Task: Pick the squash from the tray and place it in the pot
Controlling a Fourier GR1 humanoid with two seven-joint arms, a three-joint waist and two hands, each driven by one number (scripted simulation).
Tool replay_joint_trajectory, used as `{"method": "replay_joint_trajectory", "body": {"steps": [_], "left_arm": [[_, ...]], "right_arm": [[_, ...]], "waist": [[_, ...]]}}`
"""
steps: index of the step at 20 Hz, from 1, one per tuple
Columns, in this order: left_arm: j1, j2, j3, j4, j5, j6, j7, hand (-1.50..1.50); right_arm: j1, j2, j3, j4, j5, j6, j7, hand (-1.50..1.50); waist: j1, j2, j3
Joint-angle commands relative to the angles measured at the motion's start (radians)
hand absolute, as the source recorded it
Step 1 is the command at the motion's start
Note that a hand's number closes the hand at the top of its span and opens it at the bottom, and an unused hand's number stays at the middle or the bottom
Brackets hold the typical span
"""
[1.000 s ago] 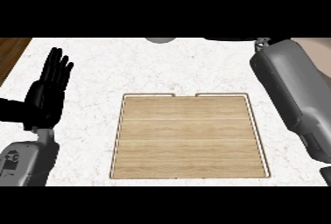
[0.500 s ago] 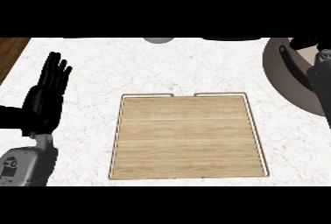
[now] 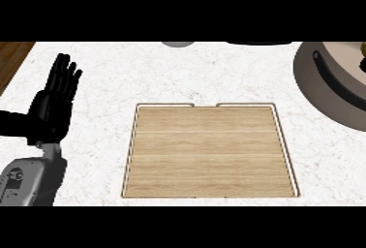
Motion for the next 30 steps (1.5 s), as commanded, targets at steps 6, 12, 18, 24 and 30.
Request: {"method": "replay_joint_trajectory", "body": {"steps": [6, 12, 18, 24, 30], "left_arm": [[-0.007, -0.036, -0.009, -0.002, -0.018, 0.004, -0.013, 0.0], [-0.015, -0.01, -0.003, -0.014, -0.011, -0.022, 0.015, 0.0], [-0.085, -0.004, 0.019, 0.032, -0.015, -0.013, 0.028, 0.0], [-0.02, -0.035, 0.001, 0.04, -0.012, -0.037, -0.029, 0.0], [-0.033, -0.001, 0.032, 0.005, -0.012, -0.025, 0.026, 0.0]], "right_arm": [[-0.059, -0.049, -0.108, 0.357, -0.053, -0.104, -0.246, 1.5], [-0.077, -0.041, -0.241, 0.419, -0.223, 0.047, -0.307, -1.5], [-0.062, -0.052, -0.277, 0.468, -0.273, 0.103, -0.525, -1.5], [-0.11, -0.039, -0.374, 0.427, -0.377, 0.029, -0.652, -1.5], [-0.095, -0.024, -0.51, 0.411, -0.528, -0.009, -0.694, -1.5]], "waist": [[0.023, 0.009, 0.001], [0.025, 0.012, 0.003], [0.027, 0.018, 0.004], [0.029, 0.014, 0.003], [0.014, 0.004, 0.002]]}}
